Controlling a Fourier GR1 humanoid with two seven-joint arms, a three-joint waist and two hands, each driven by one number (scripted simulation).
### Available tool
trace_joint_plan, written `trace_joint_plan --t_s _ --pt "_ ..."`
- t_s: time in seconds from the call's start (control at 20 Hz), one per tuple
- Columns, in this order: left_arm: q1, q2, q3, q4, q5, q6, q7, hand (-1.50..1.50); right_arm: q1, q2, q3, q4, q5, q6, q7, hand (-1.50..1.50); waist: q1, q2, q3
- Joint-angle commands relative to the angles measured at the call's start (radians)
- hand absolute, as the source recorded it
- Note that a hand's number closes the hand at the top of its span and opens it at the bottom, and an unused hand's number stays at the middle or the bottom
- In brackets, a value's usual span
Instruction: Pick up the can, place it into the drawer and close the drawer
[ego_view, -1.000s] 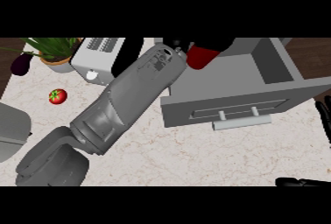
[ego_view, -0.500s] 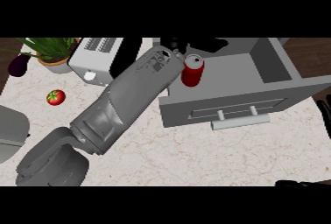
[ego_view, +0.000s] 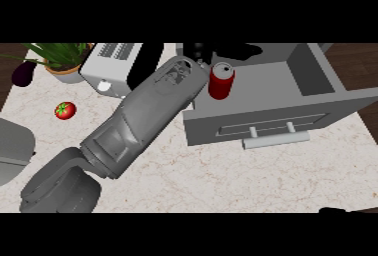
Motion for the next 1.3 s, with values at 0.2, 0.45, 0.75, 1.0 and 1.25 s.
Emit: trace_joint_plan --t_s 0.2,0.45,0.75,1.0,1.25 --pt "-0.032 0.000 -0.002 -0.064 0.078 0.057 -0.004 -1.50 -0.069 -0.040 0.105 0.006 0.247 -0.027 -0.067 -1.50 0.024 -0.004 0.000" --pt "-0.050 0.000 0.004 -0.054 0.089 0.055 -0.031 -1.50 -0.075 -0.096 0.136 0.040 0.411 -0.034 -0.087 -1.50 0.058 -0.011 0.000" --pt "0.003 0.000 -0.019 -0.077 0.098 0.070 -0.044 -1.50 -0.092 -0.113 0.277 0.142 0.702 -0.104 -0.115 -1.50 0.082 -0.015 -0.001" --pt "-0.038 0.000 0.016 -0.077 0.070 0.046 0.005 -1.50 -0.173 -0.138 0.281 0.354 0.825 -0.173 -0.157 -1.50 0.127 -0.025 -0.001" --pt "0.025 0.036 0.004 -0.158 0.018 0.063 0.029 -1.50 -0.227 -0.092 0.332 0.492 0.954 -0.247 -0.114 -1.50 0.144 -0.032 -0.002"
